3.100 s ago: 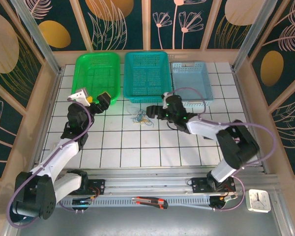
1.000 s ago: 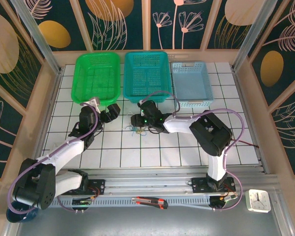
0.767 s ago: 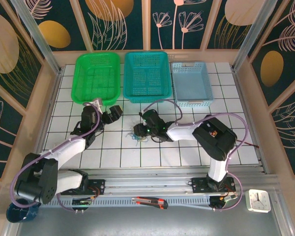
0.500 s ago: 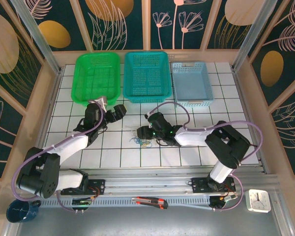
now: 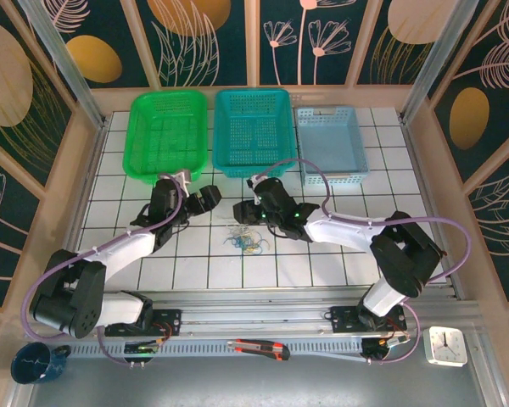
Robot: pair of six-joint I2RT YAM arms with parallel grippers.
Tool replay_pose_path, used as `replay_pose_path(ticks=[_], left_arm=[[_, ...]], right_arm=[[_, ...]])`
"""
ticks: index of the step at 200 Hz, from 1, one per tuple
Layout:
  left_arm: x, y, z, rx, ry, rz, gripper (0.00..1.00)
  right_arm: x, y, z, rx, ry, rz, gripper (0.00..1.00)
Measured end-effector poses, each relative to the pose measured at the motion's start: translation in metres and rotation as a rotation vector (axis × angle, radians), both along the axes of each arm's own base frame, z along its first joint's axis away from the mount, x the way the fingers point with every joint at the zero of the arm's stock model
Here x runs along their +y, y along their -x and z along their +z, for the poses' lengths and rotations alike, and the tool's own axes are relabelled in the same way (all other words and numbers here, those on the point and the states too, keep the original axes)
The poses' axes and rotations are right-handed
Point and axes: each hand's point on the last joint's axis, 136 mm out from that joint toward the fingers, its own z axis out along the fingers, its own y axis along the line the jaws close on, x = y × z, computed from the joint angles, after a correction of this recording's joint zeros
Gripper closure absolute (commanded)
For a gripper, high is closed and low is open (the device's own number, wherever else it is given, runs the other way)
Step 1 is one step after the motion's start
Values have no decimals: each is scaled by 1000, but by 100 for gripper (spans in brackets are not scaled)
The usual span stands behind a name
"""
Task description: Untangle the cables
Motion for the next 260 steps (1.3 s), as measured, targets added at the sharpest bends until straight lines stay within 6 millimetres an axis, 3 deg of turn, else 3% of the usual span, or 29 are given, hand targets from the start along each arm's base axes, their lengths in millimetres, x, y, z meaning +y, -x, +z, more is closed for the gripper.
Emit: replay_pose_path(ticks=[44,70,130,182,260], left_arm=[[-7,39,-30,114,13,-22,24],[-3,51,-41,166,43,18,29],[-10,52,-41,208,137,82,34],[-21,53,-61,270,129,103,40],[-29,32,-61,261,126,139,63]], right_arm=[[-14,4,-10,6,28,-32,43],[-19,4,-13,10,34,-54,43],[-28,1,-13,8,21,-82,43],[-43,-6,1,-8,-35,-111,43],[-42,15,-11,43,-67,-41,43]])
